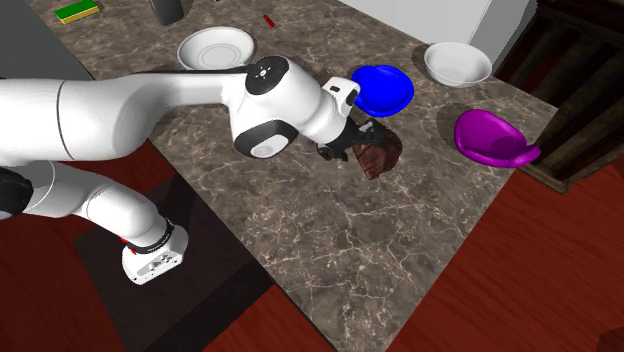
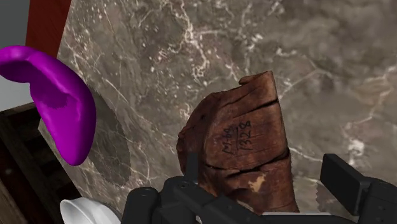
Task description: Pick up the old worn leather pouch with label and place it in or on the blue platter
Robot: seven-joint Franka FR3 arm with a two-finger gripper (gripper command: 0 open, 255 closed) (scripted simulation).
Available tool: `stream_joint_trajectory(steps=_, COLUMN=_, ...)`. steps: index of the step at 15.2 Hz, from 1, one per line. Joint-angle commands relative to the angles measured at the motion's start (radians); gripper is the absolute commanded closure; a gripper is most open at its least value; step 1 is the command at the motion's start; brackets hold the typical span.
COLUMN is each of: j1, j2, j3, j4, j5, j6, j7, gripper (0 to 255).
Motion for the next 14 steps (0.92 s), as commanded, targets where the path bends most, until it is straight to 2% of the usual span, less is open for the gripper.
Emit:
stream_joint_trajectory(steps=1, j1=0.028, j2=0.032, j3=-0.035, j4=0.005, j5=0.038, j6=0.023, j7=-0.029, gripper=0)
stream_joint_trajectory(steps=4, j1=0.065, j2=0.076, j3=-0.081, j4=0.009, j5=0.096, j6=0.051, j7=-0.068, gripper=0)
stream_joint_trajectory(steps=11, j1=0.065, j2=0.076, j3=-0.081, j4=0.009, j5=0.096, j6=0.051, j7=-0.068, gripper=0)
stream_joint_trajectory(steps=12, j1=0.065, j2=0.076, j3=-0.081, j4=0.009, j5=0.096, j6=0.051, j7=-0.068, gripper=255)
stream_joint_trajectory(steps=14, j1=0.065, j2=0.076, j3=-0.081, j4=0.009, j5=0.096, j6=0.051, j7=-0.068, gripper=255)
